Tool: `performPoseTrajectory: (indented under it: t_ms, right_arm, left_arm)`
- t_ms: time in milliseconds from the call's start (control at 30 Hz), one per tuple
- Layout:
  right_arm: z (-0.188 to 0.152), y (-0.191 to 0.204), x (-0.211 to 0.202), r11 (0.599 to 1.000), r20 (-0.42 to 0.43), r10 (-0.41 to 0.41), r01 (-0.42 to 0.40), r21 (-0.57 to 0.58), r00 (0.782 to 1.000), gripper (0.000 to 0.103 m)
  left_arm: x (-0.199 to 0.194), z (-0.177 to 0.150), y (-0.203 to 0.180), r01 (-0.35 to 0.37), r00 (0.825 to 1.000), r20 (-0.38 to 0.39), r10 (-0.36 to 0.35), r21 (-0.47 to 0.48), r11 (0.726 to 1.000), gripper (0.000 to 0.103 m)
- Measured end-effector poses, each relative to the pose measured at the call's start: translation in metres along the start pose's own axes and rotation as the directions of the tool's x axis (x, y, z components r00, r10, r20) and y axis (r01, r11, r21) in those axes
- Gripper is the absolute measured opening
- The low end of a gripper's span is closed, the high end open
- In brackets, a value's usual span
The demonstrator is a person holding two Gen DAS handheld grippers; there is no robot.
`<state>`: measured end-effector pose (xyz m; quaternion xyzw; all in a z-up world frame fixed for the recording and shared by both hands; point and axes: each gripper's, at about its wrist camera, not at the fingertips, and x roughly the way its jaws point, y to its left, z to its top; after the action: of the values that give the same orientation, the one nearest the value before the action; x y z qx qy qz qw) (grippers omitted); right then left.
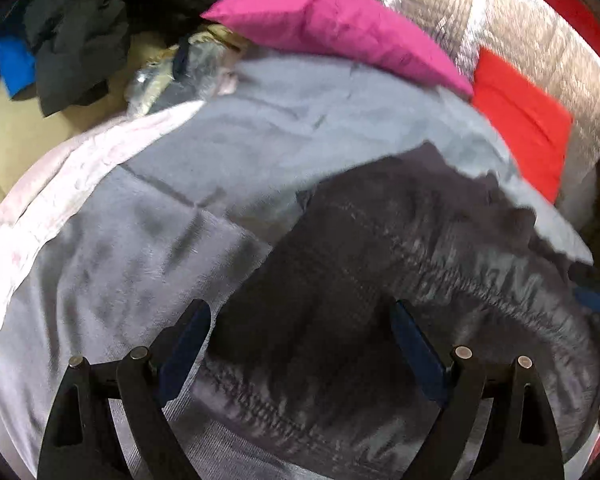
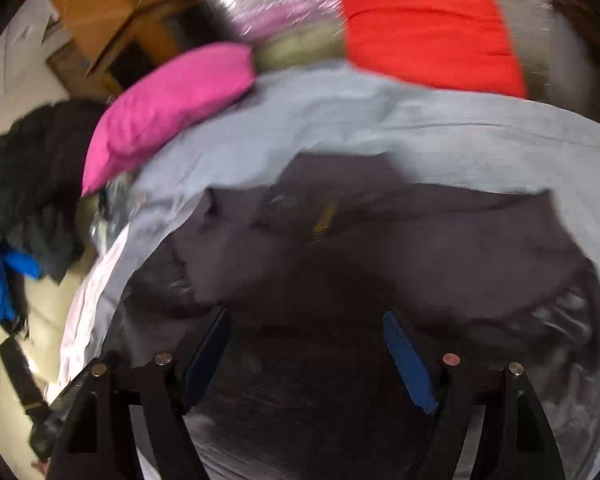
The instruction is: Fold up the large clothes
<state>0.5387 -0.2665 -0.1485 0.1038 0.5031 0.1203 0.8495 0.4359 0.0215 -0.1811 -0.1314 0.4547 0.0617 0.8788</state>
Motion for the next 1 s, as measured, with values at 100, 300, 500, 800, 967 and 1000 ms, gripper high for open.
performPoseTrajectory:
  t_ms: [100, 300, 500, 800, 967, 1000]
  right_arm:
    - [0.006, 0.013, 0.028, 1.0, -0.103, -0.03, 0.03, -0.009, 0.994, 0.081]
    - [0.015, 0.023, 0.077, 0.944, -0.091, -0.329, 0.327, -0.039, 0.94, 0.018]
    - [0.035, -0.001, 0.059, 0.901, 0.082, -0.433, 0.426, 0.087, 0.898, 0.005]
    - [0.002, -0.091, -0.037, 0.933, 0.164, -0.056, -0.007, 0.36, 0.985, 0.008]
    - [-0.042, -0.163, -0.106, 0.901, 0.157, -0.265, 0.186, 0.393, 0.951, 0.013]
    - [-0.052, -0.182, -0.112, 0.888, 0.133, -0.281, 0.204, 0.412, 0.951, 0.016]
  left_arm:
    - [-0.001, 0.001, 0.002, 0.01, 1.0, -0.012, -0.01, -0.024, 1.0, 0.091]
    - [0.005, 0.005, 0.009, 0.044, 0.998, -0.04, -0.046, -0.049, 0.998, 0.091]
    - [-0.02, 0.014, 0.019, 0.051, 0.996, 0.078, -0.045, -0.077, 0.996, 0.091]
    - [0.009, 0.014, 0.028, -0.011, 0.998, -0.061, 0.009, -0.037, 0.999, 0.092]
    - [0.005, 0.013, 0.03, -0.04, 0.998, -0.049, 0.039, -0.02, 0.999, 0.092]
    - [0.006, 0.012, 0.029, -0.047, 0.998, -0.049, 0.046, -0.016, 0.999, 0.092]
